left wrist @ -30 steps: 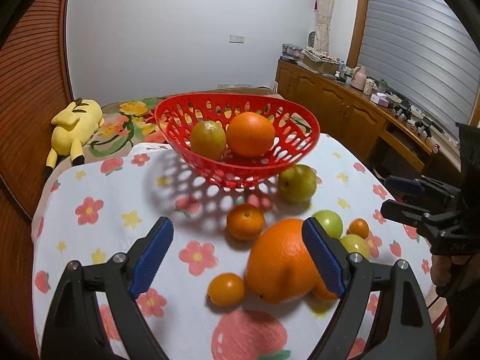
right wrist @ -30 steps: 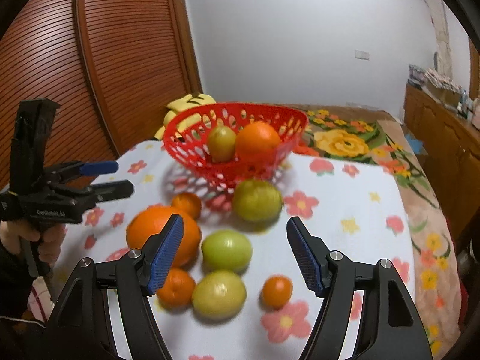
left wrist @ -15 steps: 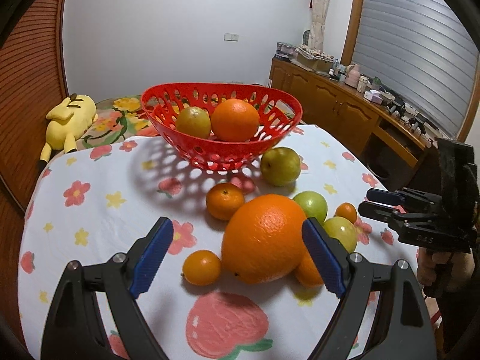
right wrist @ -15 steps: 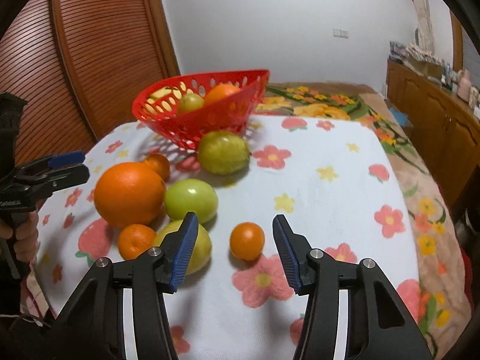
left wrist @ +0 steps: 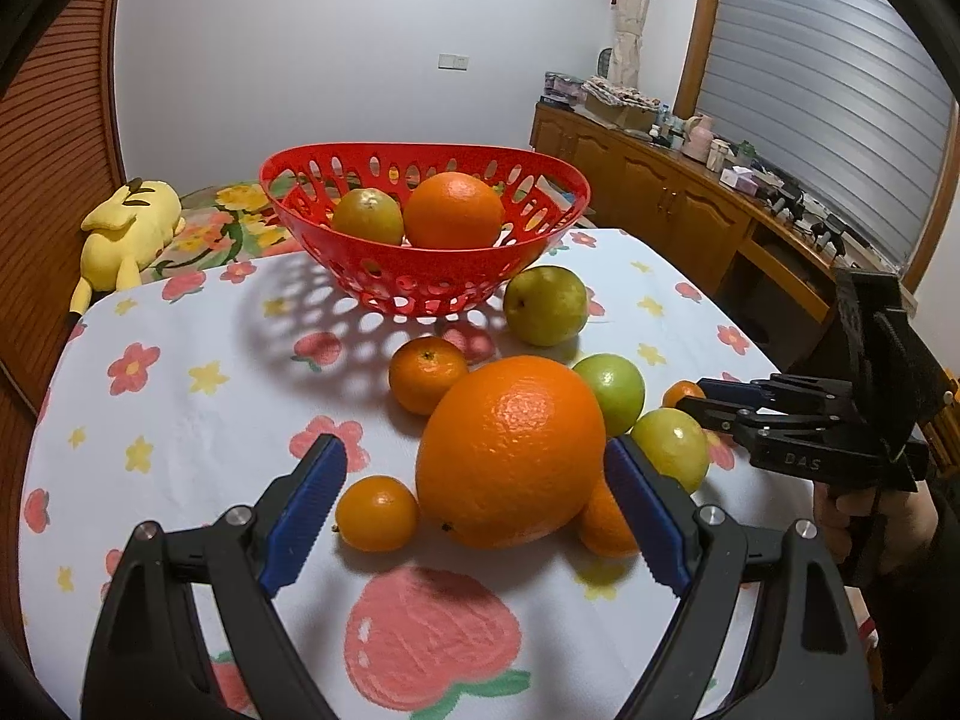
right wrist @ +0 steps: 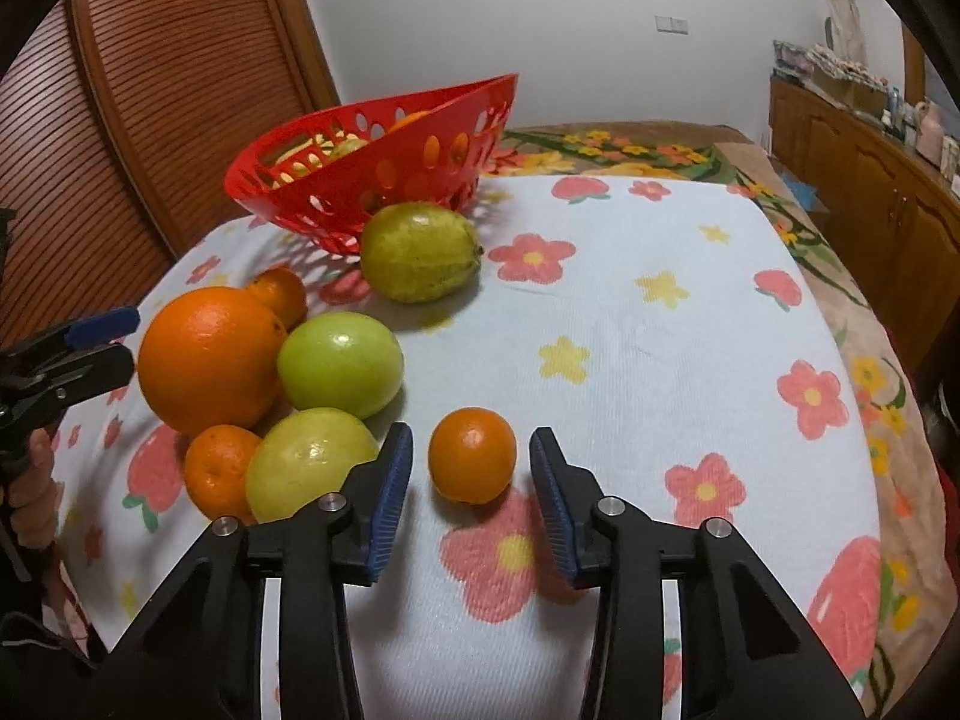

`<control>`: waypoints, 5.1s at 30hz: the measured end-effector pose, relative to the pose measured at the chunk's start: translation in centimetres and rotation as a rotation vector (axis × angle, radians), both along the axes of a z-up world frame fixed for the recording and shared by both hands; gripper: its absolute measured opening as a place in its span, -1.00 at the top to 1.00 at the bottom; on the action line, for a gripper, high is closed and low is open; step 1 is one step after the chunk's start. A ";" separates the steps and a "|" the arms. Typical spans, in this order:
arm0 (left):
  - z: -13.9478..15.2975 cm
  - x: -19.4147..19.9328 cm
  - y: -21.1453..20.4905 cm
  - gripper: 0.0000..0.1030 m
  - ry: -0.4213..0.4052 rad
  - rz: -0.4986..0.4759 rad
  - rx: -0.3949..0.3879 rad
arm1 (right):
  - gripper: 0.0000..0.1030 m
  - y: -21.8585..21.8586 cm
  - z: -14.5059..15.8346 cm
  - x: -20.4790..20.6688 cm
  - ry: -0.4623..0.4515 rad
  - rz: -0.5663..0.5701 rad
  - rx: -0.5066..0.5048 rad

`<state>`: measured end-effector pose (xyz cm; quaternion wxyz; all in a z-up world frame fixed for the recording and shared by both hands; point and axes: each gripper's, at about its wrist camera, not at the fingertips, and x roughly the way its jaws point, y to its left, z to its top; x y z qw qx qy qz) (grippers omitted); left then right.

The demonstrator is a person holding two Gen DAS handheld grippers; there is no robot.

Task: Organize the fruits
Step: 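Grasp another large orange with left gripper while right gripper grasps a small tangerine, then lift and carry the orange and tangerine over the red basket with both grippers, then open left gripper to drop the orange in the basket while right gripper releases the tangerine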

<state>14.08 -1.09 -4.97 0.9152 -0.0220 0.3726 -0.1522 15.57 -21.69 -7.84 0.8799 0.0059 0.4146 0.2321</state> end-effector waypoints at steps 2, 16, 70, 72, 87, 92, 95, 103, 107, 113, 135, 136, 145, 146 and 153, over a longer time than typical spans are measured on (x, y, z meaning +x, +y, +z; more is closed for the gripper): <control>-0.1 0.1 -0.2 -0.71 0.001 -0.004 0.001 | 0.28 0.0 -0.3 0.2 0.010 0.000 -0.008; -0.6 1.5 -1.4 -0.71 0.037 -0.036 0.021 | 0.44 -0.9 0.1 -1.7 -0.007 -0.005 0.019; -1.8 3.5 -2.5 -0.59 0.098 -0.110 0.003 | 0.43 -1.0 -0.6 -3.6 -0.049 -0.016 0.030; -1.2 3.3 -2.3 -0.59 0.084 -0.105 -0.011 | 0.43 -1.0 -0.6 -3.7 -0.049 -0.014 0.032; 3.7 2.0 -1.7 -0.59 -0.030 -0.095 -0.048 | 0.43 -1.2 0.5 -4.1 -0.100 -0.029 0.040; 4.6 2.1 -1.2 -0.59 -0.052 -0.085 -0.052 | 0.43 -1.0 2.2 -4.1 -0.135 -0.017 0.031; 5.0 2.2 -0.8 -0.59 -0.062 -0.078 -0.048 | 0.43 -0.8 3.4 -4.1 -0.156 -0.005 0.033; 5.5 1.9 -0.1 -0.59 -0.070 -0.075 -0.048 | 0.43 0.2 6.5 -4.9 -0.206 0.024 0.031; 6.0 2.0 0.3 -0.59 -0.079 -0.069 -0.050 | 0.43 0.8 7.7 -5.0 -0.228 0.044 0.034; 6.5 3.4 0.7 -0.59 -0.086 -0.062 -0.037 | 0.43 1.8 8.8 -3.6 -0.245 0.069 0.039; 4.3 13.8 0.1 -0.59 -0.001 -0.043 0.028 | 0.43 5.8 10.6 7.8 -0.253 0.183 0.030; 4.2 14.1 0.0 -0.59 0.005 -0.042 0.029 | 0.43 6.0 10.5 8.2 -0.252 0.189 0.032; 2.8 16.5 -1.0 -0.59 0.055 -0.038 0.060 | 0.43 7.5 9.4 11.2 -0.229 0.225 0.023; 2.6 16.7 -1.1 -0.59 0.062 -0.036 0.065 | 0.43 7.5 9.2 11.5 -0.222 0.226 0.022; 2.1 17.4 -1.9 -0.59 0.076 -0.027 0.106 | 0.43 7.3 8.4 12.9 -0.199 0.225 0.021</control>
